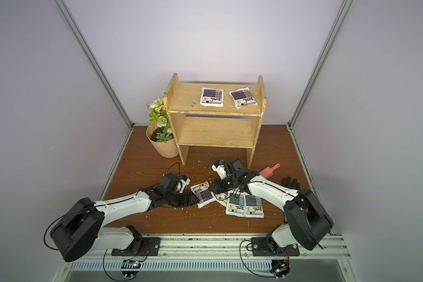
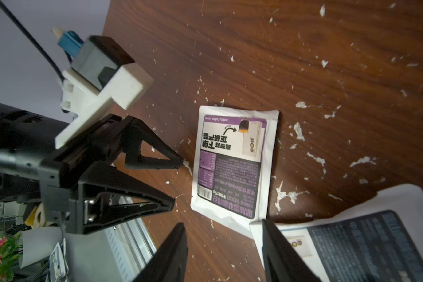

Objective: Place the bagged coffee beans on the shelf by color
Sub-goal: Pick up the bagged coffee beans at the center of the board.

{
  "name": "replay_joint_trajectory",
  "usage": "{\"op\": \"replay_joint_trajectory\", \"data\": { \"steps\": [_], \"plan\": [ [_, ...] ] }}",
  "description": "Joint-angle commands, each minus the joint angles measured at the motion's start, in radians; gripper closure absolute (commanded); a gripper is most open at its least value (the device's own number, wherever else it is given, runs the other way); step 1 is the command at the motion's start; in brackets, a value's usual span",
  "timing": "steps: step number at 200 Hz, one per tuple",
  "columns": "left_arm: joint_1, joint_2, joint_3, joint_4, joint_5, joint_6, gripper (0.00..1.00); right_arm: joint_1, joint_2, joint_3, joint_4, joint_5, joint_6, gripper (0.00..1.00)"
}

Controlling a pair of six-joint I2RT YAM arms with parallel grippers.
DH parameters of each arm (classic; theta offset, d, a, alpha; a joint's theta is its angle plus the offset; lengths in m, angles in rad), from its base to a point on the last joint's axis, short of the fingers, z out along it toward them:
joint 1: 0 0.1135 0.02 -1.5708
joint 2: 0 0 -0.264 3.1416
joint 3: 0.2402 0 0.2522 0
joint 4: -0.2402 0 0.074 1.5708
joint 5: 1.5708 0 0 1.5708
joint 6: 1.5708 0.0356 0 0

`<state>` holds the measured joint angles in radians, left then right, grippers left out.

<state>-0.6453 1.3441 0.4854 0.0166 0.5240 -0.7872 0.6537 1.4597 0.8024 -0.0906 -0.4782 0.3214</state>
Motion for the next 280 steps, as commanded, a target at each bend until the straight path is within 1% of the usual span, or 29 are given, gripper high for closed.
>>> {"op": "replay_joint_trajectory", "data": {
  "steps": [1,32,57,92,116,136,186,195,220,239,255,280],
  "plan": [
    [-0.013,0.043,-0.014,0.07,0.001,-0.038,0.28,0.012,0.023,0.039,0.038,-0.022,-0.037,0.48],
    [-0.013,0.097,-0.001,0.095,-0.014,-0.041,0.3,0.012,0.052,0.044,0.059,0.009,-0.055,0.49],
    [-0.013,0.16,0.029,0.094,-0.022,-0.029,0.31,0.013,0.105,0.053,0.081,0.027,-0.053,0.52],
    [-0.013,0.232,0.077,0.041,-0.052,-0.004,0.36,0.012,0.18,0.059,0.15,-0.021,-0.017,0.57],
    [-0.013,0.248,0.093,0.02,-0.078,0.013,0.38,0.013,0.216,0.049,0.168,-0.021,-0.016,0.59],
    [-0.012,0.249,0.102,0.006,-0.098,0.03,0.39,0.014,0.234,0.028,0.189,-0.028,-0.011,0.63],
    [-0.002,0.305,0.108,0.003,-0.079,0.057,0.4,0.014,0.281,-0.028,0.274,-0.063,0.024,0.65],
    [-0.002,0.316,0.108,0.006,-0.074,0.062,0.42,0.014,0.287,-0.039,0.295,-0.067,0.034,0.66],
    [0.005,0.317,0.095,0.029,-0.053,0.068,0.53,0.014,0.283,-0.063,0.364,-0.079,0.067,0.66],
    [0.01,0.301,0.091,0.031,-0.054,0.071,0.58,0.014,0.283,-0.066,0.404,-0.091,0.088,0.66],
    [0.015,0.292,0.097,0.025,-0.059,0.072,0.7,0.014,0.287,-0.065,0.428,-0.096,0.102,0.66],
    [0.025,0.276,0.099,0.021,-0.082,0.057,0.96,0.014,0.283,-0.062,0.442,-0.095,0.111,0.66]
  ]
}}
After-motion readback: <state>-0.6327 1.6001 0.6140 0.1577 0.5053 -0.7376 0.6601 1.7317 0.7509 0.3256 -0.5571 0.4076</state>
